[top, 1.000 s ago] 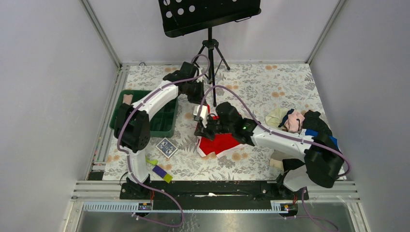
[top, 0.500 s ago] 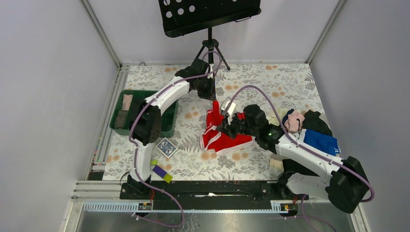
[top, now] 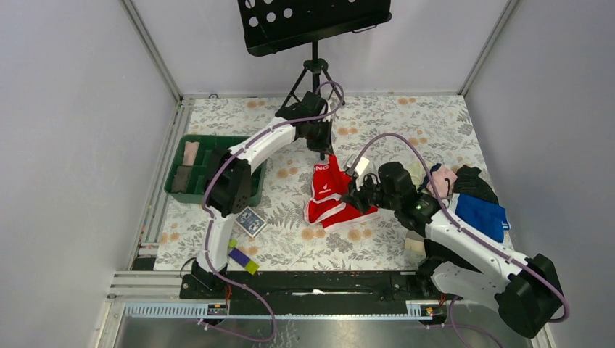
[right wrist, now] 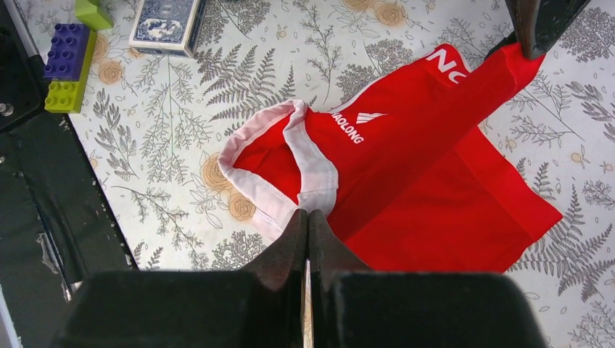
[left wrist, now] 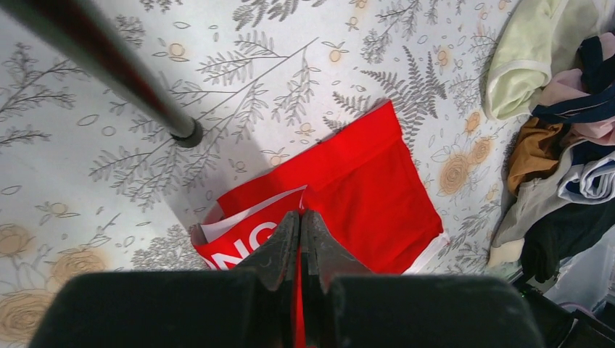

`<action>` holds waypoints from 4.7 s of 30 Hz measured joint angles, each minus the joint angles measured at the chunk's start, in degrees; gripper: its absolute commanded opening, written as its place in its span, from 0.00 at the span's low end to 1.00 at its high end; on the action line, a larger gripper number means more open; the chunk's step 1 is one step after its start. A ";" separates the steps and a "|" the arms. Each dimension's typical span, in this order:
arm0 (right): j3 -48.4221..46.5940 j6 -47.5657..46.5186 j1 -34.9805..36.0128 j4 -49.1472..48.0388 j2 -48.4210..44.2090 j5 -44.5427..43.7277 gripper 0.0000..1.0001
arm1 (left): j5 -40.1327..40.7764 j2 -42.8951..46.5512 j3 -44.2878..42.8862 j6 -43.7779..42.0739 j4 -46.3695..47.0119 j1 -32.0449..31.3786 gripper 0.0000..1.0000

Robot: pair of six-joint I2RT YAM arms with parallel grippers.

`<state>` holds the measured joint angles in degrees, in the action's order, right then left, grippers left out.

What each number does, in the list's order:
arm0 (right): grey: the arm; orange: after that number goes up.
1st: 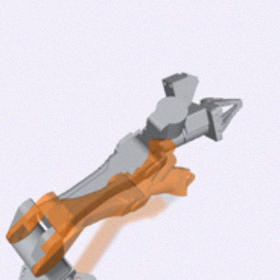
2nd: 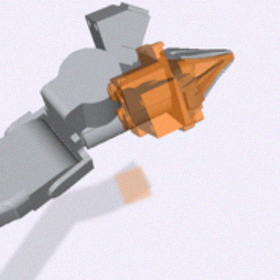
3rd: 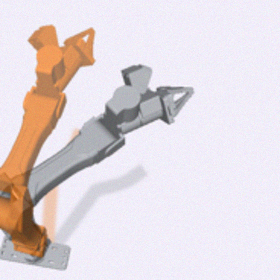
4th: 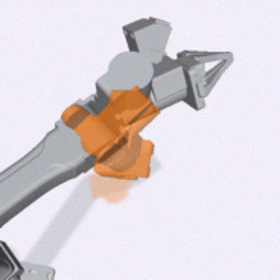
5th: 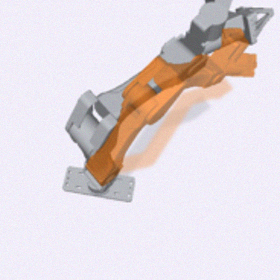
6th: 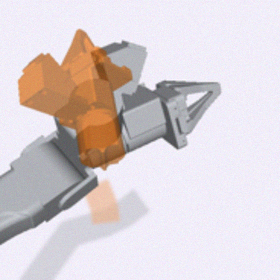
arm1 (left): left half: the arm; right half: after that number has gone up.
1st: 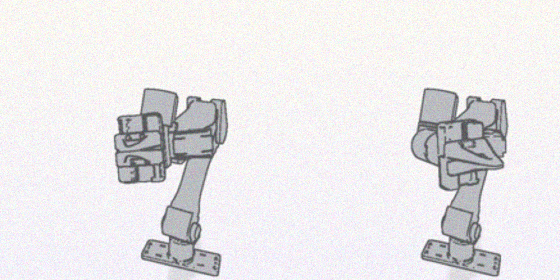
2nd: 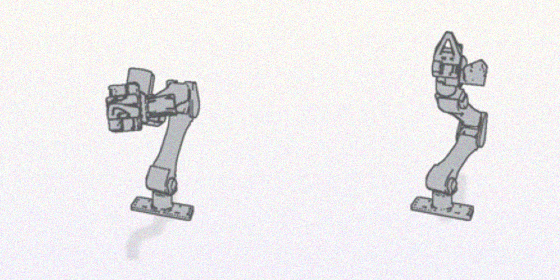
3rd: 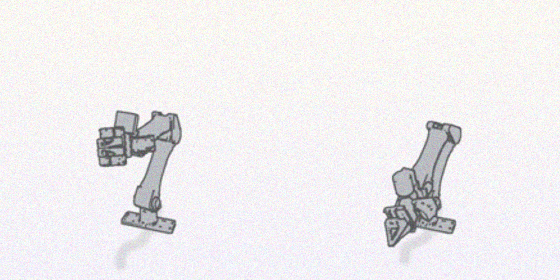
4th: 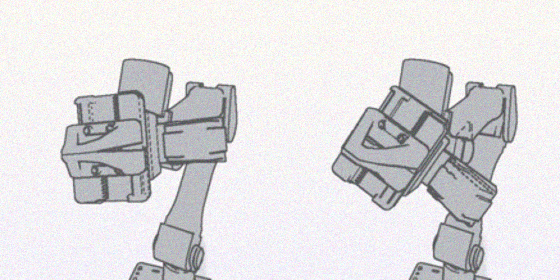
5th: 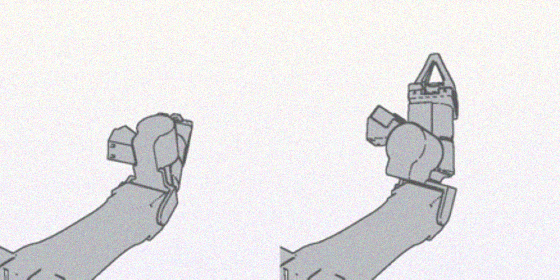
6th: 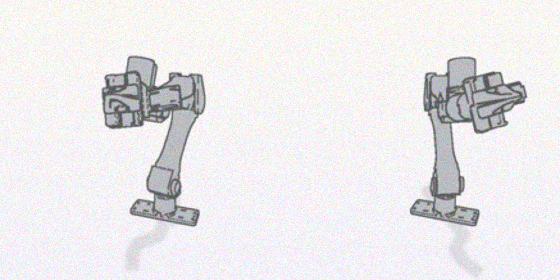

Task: Roll the underwear
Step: Flatten out the underwear at the center of the board.

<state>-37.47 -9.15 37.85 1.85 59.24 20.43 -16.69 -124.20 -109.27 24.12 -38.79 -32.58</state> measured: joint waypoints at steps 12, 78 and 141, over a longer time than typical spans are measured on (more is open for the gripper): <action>3.10 -0.04 -0.92 4.87 -5.88 -2.82 0.00 | 3.48 -2.21 -3.50 1.05 0.76 -4.39 0.00; -14.95 13.16 -20.48 23.15 0.31 -18.80 0.94 | -1.49 22.53 19.71 -26.71 15.45 -4.02 0.49; -41.57 4.81 -25.90 17.57 55.63 -11.93 0.45 | -0.26 12.41 30.38 -12.28 -1.68 10.03 0.55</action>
<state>-79.05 -4.34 11.94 19.42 114.87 8.49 -16.95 -111.79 -78.89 11.84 -40.47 -22.55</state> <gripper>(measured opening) 0.539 0.546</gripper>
